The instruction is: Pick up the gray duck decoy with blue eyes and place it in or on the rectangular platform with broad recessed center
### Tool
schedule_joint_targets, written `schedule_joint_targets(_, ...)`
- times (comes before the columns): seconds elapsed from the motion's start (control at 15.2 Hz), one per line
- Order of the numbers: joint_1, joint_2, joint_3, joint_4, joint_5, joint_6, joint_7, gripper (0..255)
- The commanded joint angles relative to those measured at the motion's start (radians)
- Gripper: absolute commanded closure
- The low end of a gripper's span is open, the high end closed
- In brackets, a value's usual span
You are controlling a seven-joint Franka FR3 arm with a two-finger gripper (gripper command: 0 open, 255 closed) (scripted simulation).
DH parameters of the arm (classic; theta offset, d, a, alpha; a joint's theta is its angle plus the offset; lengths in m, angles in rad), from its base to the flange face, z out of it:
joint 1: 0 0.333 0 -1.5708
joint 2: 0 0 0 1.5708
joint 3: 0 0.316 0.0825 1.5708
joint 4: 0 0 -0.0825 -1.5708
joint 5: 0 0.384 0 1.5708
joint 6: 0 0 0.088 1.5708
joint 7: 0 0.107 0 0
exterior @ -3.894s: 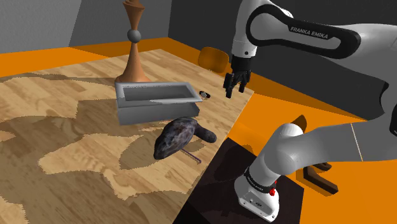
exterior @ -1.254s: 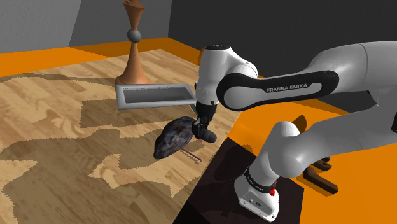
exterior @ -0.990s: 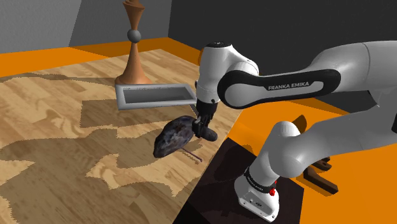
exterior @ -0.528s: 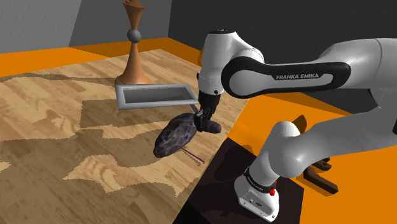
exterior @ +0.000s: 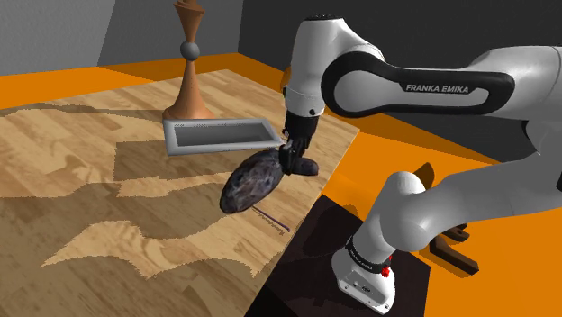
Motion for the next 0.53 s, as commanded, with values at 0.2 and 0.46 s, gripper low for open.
schedule_joint_targets(0.2, -0.002, -0.002, -0.006, 0.067, -0.004, -0.067, -0.001, 255)
schedule_joint_targets(0.46, -0.004, 0.002, -0.01, 0.123, -0.008, -0.119, -0.002, 255)
